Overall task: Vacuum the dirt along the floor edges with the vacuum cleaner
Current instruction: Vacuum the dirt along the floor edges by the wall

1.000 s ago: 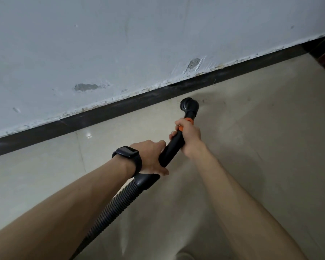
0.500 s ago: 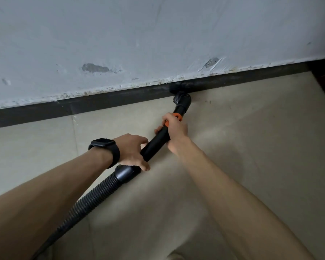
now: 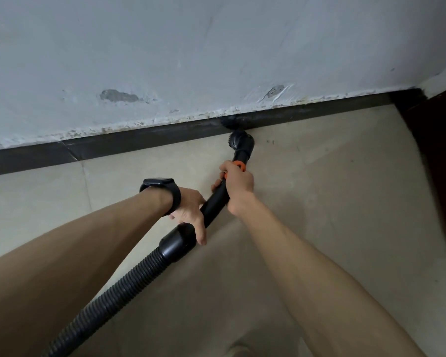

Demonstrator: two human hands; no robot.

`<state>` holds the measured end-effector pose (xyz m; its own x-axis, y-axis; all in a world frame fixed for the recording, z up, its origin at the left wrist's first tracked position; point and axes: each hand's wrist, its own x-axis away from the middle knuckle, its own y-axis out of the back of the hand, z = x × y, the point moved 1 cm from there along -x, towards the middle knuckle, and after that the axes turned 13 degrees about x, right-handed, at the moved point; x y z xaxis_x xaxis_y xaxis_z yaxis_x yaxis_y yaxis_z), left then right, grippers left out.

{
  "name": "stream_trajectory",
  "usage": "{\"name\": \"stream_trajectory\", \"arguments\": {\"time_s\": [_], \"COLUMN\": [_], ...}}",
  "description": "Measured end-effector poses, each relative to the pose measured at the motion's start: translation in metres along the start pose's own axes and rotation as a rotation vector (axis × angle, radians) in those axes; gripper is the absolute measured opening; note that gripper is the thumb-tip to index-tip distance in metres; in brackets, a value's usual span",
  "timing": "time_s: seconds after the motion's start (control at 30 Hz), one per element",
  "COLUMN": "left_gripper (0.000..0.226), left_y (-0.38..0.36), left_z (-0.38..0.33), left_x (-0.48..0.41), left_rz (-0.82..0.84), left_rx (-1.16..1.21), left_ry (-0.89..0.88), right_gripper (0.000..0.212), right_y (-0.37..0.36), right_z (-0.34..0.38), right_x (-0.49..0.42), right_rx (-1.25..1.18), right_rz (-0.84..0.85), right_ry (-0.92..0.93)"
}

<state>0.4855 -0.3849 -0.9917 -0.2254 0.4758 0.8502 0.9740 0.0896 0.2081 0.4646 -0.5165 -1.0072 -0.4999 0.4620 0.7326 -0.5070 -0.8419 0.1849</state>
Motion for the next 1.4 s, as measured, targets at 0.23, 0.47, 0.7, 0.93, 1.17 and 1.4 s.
{"name": "stream_trajectory", "arguments": {"time_s": [0.23, 0.47, 0.7, 0.93, 1.17, 1.4], "left_gripper": [0.068, 0.060, 0.055, 0.064, 0.072, 0.047], "left_y": [-0.017, -0.015, -0.010, -0.008, 0.004, 0.010], "left_z": [-0.024, -0.018, -0.006, 0.009, 0.046, 0.075], "left_x": [-0.004, -0.016, -0.022, -0.013, 0.016, 0.044], "left_rz": [-0.059, -0.162, -0.255, -0.232, -0.176, -0.108], "left_rx": [-0.095, -0.053, -0.024, 0.076, 0.095, 0.026], "left_ry": [-0.125, -0.165, -0.202, -0.151, -0.031, 0.074], "right_gripper": [0.011, 0.011, 0.013, 0.015, 0.013, 0.010], "right_y": [0.035, 0.033, 0.021, 0.003, -0.036, -0.070], "right_z": [-0.021, -0.005, 0.009, 0.008, -0.004, -0.021], "right_x": [-0.002, -0.013, -0.022, -0.018, 0.008, 0.036], "right_rx": [-0.078, -0.043, -0.048, -0.062, -0.107, -0.146], "right_rz": [-0.257, -0.166, -0.123, -0.035, 0.003, 0.085], "right_ry": [-0.006, -0.016, -0.004, 0.013, -0.008, -0.059]}}
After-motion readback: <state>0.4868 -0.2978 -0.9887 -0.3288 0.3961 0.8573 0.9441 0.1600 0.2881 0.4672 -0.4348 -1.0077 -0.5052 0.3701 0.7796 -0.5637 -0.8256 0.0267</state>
